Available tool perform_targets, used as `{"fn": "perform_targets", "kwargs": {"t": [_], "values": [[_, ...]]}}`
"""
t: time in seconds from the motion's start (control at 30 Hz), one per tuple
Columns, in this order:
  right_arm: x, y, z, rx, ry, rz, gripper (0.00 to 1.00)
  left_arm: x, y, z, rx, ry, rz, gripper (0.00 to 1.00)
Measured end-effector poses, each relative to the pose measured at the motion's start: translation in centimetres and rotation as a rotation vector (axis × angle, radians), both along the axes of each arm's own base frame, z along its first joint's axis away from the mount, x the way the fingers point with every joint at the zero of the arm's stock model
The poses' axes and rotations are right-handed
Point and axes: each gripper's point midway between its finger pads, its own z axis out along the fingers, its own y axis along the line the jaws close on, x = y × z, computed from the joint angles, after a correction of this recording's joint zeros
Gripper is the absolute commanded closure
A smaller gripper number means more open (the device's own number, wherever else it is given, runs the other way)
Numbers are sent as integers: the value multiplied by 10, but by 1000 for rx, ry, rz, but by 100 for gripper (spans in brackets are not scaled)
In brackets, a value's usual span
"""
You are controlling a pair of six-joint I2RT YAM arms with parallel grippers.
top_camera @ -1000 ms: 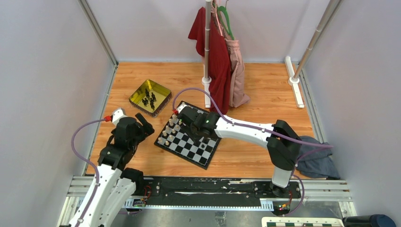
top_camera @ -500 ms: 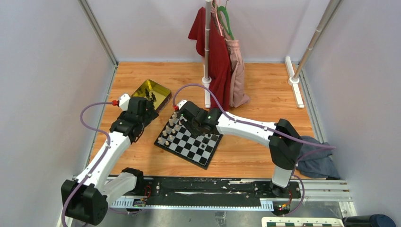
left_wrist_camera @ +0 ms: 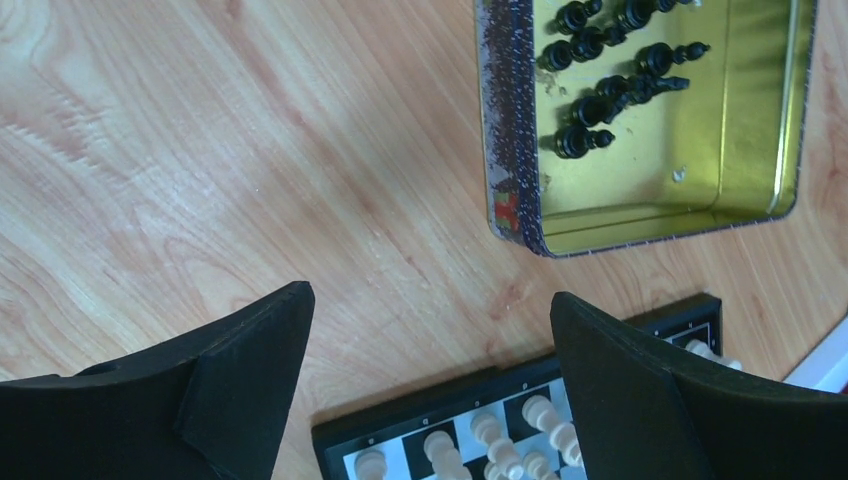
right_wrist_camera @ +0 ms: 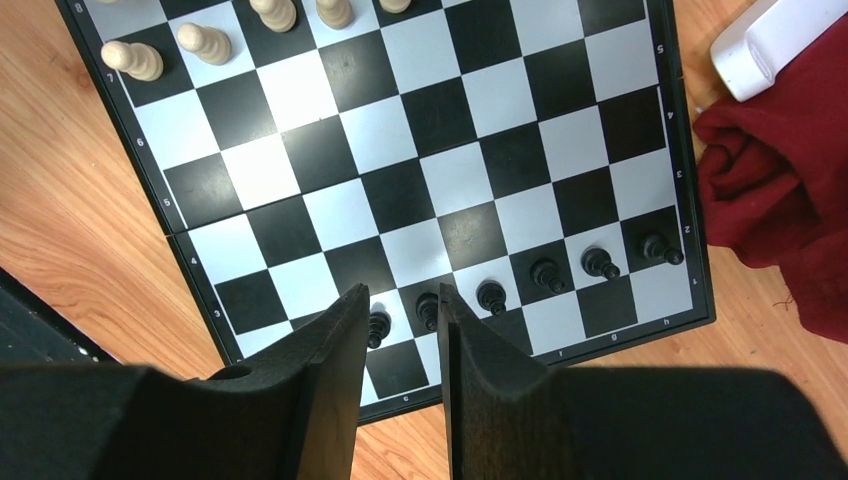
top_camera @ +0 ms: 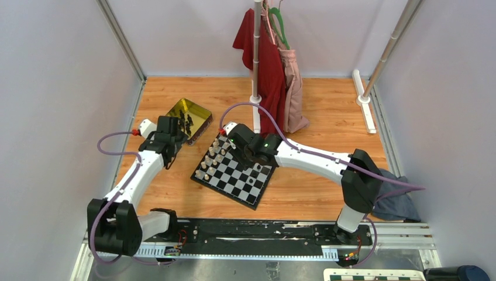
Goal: Set up the chess pieces on the board
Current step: Pick up the storage box at the center of the board.
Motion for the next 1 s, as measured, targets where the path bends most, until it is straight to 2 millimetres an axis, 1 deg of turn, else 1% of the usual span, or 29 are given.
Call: {"fn": "perform_targets", "kwargs": {"t": [0.13,0.2,0.33,0.53,0.87,1.0], "values": [[-2,-1,-4,-4,9,3,64,6,4,-9,-17,23,38,6],[-2,-2,-5,-3,11,5,65,11,5,-12,-25,30,52,6],[-2,-4,-5,1,17,5,65,25,7,-11,-36,25,67,7],[3,-8,-5,10,22,-7,65,44,8,-10,-48,17,79,7],[7,-9,-4,28,26,-14,65,51,10,-33,-59,86,90,9],[9,-11,-6,29,32,-19,65,54,12,-36,-66,96,98,10]]}}
